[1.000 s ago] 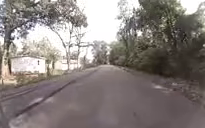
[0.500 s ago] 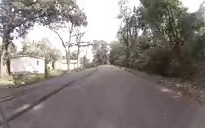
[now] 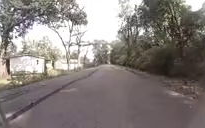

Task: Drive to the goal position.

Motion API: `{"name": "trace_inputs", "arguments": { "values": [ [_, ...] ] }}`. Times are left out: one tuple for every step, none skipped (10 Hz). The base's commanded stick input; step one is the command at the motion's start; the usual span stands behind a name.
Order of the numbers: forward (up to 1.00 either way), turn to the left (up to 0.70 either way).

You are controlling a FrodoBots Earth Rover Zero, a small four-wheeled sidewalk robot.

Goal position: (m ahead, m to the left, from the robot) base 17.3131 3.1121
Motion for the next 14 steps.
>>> {"name": "trace_inputs", "arguments": {
  "values": [
    [0.70, 0.00],
    [0.70, 0.00],
    [0.70, 0.00],
    [0.70, 0.00],
    [0.70, 0.00],
    [0.70, 0.00],
    [0.70, 0.00],
    [0.70, 0.00],
    [0.70, 0.00],
    [0.70, 0.00],
    [0.70, 0.00],
    [0.70, 0.00],
    [0.70, 0.00],
    [0.70, 0.00]
  ]
}}
